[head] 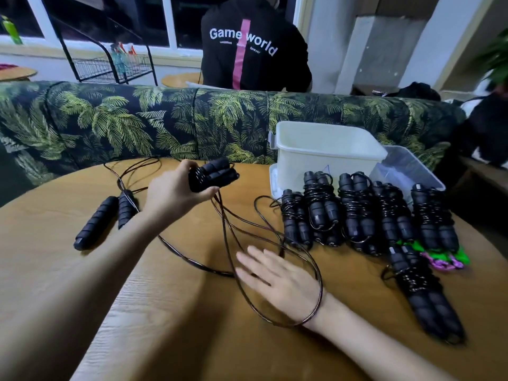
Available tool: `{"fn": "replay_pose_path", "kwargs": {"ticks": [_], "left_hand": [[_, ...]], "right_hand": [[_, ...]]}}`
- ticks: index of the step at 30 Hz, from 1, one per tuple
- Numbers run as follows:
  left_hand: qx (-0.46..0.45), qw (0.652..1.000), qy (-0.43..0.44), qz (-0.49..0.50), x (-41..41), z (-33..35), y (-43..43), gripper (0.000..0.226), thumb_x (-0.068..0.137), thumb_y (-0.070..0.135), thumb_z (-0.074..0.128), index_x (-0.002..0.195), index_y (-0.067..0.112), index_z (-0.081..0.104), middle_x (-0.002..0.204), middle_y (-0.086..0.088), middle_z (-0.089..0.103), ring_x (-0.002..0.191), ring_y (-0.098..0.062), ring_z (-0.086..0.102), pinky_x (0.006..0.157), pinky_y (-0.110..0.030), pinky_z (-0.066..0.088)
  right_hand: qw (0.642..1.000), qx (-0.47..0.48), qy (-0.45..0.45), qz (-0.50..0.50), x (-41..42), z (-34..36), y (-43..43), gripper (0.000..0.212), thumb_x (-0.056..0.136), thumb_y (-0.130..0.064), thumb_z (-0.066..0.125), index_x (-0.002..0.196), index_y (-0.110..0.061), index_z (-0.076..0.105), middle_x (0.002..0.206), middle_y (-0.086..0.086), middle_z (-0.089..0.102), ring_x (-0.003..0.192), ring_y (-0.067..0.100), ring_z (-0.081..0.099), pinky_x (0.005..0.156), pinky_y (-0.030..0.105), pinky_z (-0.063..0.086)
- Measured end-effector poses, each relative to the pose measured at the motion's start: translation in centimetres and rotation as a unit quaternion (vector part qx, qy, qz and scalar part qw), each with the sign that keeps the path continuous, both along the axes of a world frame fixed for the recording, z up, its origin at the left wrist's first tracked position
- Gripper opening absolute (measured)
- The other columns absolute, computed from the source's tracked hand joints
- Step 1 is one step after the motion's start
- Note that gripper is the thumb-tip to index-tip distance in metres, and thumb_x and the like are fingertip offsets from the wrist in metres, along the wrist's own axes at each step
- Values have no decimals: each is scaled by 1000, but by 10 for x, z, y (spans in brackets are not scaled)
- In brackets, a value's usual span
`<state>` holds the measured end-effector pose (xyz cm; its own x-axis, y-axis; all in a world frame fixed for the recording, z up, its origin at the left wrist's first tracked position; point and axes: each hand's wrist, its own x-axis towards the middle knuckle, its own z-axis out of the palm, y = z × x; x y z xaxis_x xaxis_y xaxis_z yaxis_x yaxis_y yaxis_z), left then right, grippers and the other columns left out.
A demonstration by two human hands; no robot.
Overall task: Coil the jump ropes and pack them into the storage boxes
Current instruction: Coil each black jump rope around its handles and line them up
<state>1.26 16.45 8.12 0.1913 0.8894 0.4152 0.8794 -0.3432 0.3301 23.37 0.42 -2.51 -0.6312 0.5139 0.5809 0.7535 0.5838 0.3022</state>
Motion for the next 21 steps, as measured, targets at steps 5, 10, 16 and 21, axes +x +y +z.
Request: {"fn": "replay_pose_path", "kwargs": {"ticks": [5, 10, 16, 21], "left_hand": [[13, 1000, -15, 3, -15, -8, 5, 69, 78, 61, 70, 128, 18, 51, 107, -10, 71, 89, -31, 67, 65, -33, 52], [12, 998, -63, 7, -36, -8, -3, 69, 78, 60, 72, 128, 17, 52, 111, -11, 70, 96, -33, 65, 70, -35, 48], [39, 993, -81, -70, -32, 6, -16, 68, 77, 59, 73, 128, 17, 53, 107, -5, 71, 89, -23, 66, 66, -29, 49], [41, 988, -101, -108, -16, 27, -28, 64, 74, 58, 75, 123, 23, 53, 94, 6, 64, 83, -19, 62, 67, -30, 47]], "right_hand": [[989, -132, -54, -47, 38, 12, -31, 19, 89, -21, 48, 98, -21, 65, 94, -3, 55, 76, 11, 47, 53, 26, 43], [930, -325, -38, -166, 59, 42, -48, 30, 102, -21, 44, 122, -33, 63, 101, -15, 61, 87, 4, 62, 64, 10, 45], [878, -317, 270, -238, 53, 88, -15, 22, 97, -18, 59, 111, -30, 71, 102, -22, 67, 91, -11, 60, 85, 10, 44], [799, -432, 397, -132, -37, 101, 37, 53, 89, -46, 65, 137, -28, 50, 118, -14, 60, 109, 4, 58, 94, 19, 44]]}}
